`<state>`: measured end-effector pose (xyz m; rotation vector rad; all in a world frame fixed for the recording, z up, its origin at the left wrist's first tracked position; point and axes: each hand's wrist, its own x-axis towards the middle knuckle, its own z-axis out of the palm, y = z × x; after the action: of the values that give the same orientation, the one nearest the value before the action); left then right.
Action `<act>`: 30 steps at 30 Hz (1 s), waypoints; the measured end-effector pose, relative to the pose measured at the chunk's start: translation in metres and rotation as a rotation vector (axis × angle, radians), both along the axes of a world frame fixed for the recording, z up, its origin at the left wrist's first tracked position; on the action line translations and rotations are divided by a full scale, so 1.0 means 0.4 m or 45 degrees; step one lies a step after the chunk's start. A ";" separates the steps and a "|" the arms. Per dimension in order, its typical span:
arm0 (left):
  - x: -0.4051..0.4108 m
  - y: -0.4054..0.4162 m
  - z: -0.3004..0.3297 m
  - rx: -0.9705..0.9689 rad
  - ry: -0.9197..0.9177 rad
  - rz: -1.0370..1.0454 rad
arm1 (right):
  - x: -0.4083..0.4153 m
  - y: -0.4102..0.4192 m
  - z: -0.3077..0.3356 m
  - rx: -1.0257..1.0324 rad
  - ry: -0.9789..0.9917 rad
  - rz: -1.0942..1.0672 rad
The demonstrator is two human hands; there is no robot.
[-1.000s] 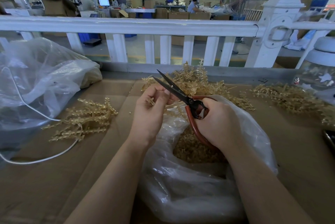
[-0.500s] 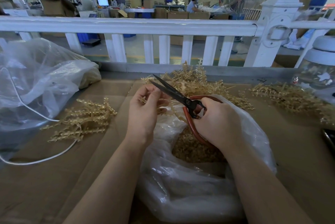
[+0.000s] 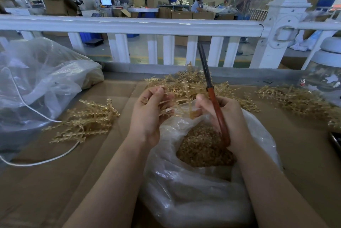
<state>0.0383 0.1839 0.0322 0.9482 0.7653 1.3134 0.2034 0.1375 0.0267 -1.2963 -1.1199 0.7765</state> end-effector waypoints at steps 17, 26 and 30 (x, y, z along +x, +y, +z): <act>-0.021 0.004 0.002 -0.302 -0.245 -0.628 | 0.009 0.000 0.009 -0.051 0.293 -0.074; -0.029 0.009 0.000 -0.112 -0.329 -0.651 | 0.021 0.004 0.006 0.052 0.463 -0.038; -0.022 0.009 -0.007 -0.067 -0.234 -0.568 | 0.017 0.003 0.004 0.127 0.417 0.039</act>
<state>0.0294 0.1874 0.0295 0.8802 0.4126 0.9672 0.2102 0.1388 0.0282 -1.0265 -0.9036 0.9069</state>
